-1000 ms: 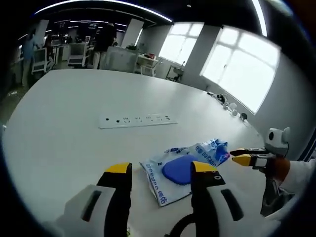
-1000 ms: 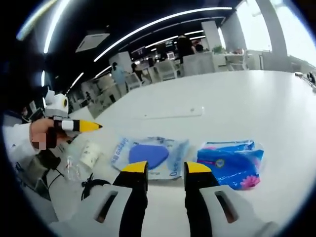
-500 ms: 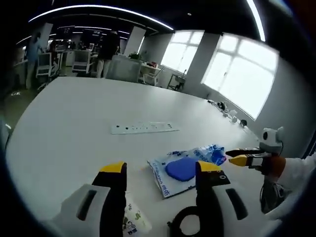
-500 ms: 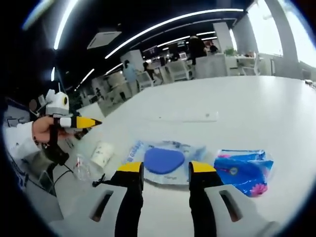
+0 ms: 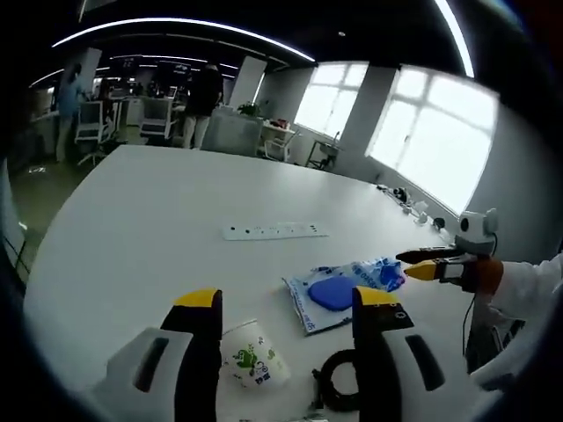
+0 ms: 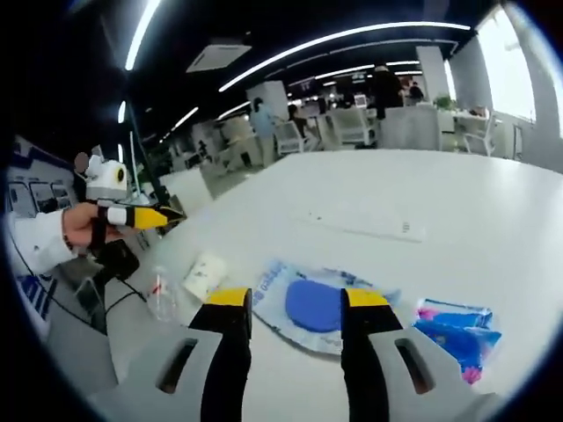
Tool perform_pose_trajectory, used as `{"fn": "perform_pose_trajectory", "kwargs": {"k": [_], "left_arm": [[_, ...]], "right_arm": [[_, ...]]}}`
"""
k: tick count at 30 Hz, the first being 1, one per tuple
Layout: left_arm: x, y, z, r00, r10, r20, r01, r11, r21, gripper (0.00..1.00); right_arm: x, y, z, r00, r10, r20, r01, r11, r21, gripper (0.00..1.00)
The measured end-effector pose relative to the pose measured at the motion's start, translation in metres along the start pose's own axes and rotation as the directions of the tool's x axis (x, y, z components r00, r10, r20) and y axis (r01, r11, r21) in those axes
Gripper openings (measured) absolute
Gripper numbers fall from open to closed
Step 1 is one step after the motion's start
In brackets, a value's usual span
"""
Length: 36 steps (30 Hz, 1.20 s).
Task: Arrange the tabletop items into an orderly group along one side of the table until the central work area is clear of visible clutter.
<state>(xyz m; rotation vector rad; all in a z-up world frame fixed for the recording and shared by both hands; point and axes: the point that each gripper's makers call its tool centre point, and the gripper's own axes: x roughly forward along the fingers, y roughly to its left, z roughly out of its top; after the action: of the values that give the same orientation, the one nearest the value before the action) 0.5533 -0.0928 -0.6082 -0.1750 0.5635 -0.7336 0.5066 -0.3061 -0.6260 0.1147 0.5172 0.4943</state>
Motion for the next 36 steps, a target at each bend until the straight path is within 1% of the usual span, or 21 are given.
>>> {"fn": "perform_pose_trajectory", "kwargs": {"k": [3,4,6,8,10,11,13,15,17,18,21,23,24,25,26,30,32,35,36], "left_arm": [[-0.011,0.006,0.0,1.0,0.013,0.009,-0.013,1.0,-0.002,0.6],[-0.016,0.009,-0.001,1.0,0.02,0.007,-0.02,1.0,-0.004,0.61],[-0.025,0.012,-0.001,1.0,0.026,0.016,-0.026,1.0,-0.01,0.61],[-0.033,0.015,-0.001,0.999,0.031,0.022,-0.031,0.999,-0.016,0.62],[-0.042,0.02,-0.002,0.999,0.041,0.026,-0.04,0.999,-0.023,0.62],[-0.046,0.022,-0.003,0.999,0.044,0.028,-0.043,0.999,-0.025,0.62],[-0.055,0.026,-0.006,0.998,0.055,0.027,-0.054,0.998,-0.025,0.62],[-0.065,0.03,-0.009,0.997,0.064,0.03,-0.063,0.997,-0.032,0.62],[-0.073,0.035,-0.012,0.997,0.075,0.034,-0.073,0.996,-0.044,0.61],[-0.076,0.037,-0.014,0.996,0.08,0.033,-0.078,0.996,-0.046,0.61],[-0.089,0.045,-0.02,0.994,0.1,0.033,-0.098,0.994,-0.053,0.61],[-0.094,0.047,-0.023,0.994,0.105,0.033,-0.103,0.993,-0.056,0.61],[-0.099,0.05,-0.024,0.993,0.112,0.038,-0.109,0.992,-0.065,0.62],[-0.104,0.053,-0.025,0.992,0.12,0.047,-0.116,0.99,-0.078,0.62],[-0.107,0.055,-0.026,0.991,0.125,0.048,-0.12,0.989,-0.083,0.62],[-0.119,0.062,-0.033,0.989,0.143,0.047,-0.138,0.986,-0.092,0.63],[-0.125,0.065,-0.035,0.988,0.147,0.048,-0.142,0.985,-0.096,0.63],[-0.132,0.068,-0.039,0.987,0.153,0.048,-0.147,0.984,-0.102,0.64],[-0.135,0.069,-0.04,0.987,0.153,0.051,-0.147,0.984,-0.104,0.64]], "right_arm": [[0.009,0.009,0.009,0.999,0.034,-0.009,-0.034,0.999,-0.034,0.4],[0.012,0.013,0.01,0.998,0.049,-0.026,-0.05,0.997,-0.054,0.41],[0.02,0.022,0.016,0.997,0.075,-0.029,-0.077,0.994,-0.083,0.43],[0.026,0.029,0.017,0.994,0.096,-0.053,-0.101,0.99,-0.1,0.43],[0.034,0.036,0.02,0.989,0.132,-0.06,-0.138,0.984,-0.117,0.43],[0.04,0.039,0.021,0.986,0.149,-0.074,-0.157,0.98,-0.124,0.43],[0.045,0.044,0.022,0.982,0.165,-0.088,-0.176,0.975,-0.138,0.43],[0.052,0.053,0.024,0.975,0.193,-0.112,-0.21,0.964,-0.164,0.43],[0.061,0.063,0.027,0.964,0.225,-0.142,-0.251,0.946,-0.208,0.43],[0.064,0.066,0.028,0.961,0.232,-0.153,-0.262,0.94,-0.217,0.43],[0.078,0.079,0.029,0.942,0.272,-0.198,-0.318,0.911,-0.261,0.43],[0.086,0.085,0.03,0.934,0.289,-0.212,-0.34,0.9,-0.274,0.43],[0.091,0.09,0.031,0.926,0.305,-0.222,-0.361,0.888,-0.284,0.43],[0.094,0.093,0.031,0.921,0.312,-0.232,-0.371,0.882,-0.29,0.43],[0.099,0.098,0.031,0.914,0.321,-0.249,-0.389,0.868,-0.308,0.43],[0.111,0.114,0.029,0.886,0.361,-0.291,-0.448,0.83,-0.334,0.44],[0.114,0.12,0.029,0.879,0.374,-0.297,-0.463,0.82,-0.336,0.44],[0.12,0.131,0.029,0.855,0.408,-0.32,-0.504,0.802,-0.322,0.44],[0.121,0.133,0.029,0.85,0.411,-0.328,-0.511,0.794,-0.329,0.44]]}}
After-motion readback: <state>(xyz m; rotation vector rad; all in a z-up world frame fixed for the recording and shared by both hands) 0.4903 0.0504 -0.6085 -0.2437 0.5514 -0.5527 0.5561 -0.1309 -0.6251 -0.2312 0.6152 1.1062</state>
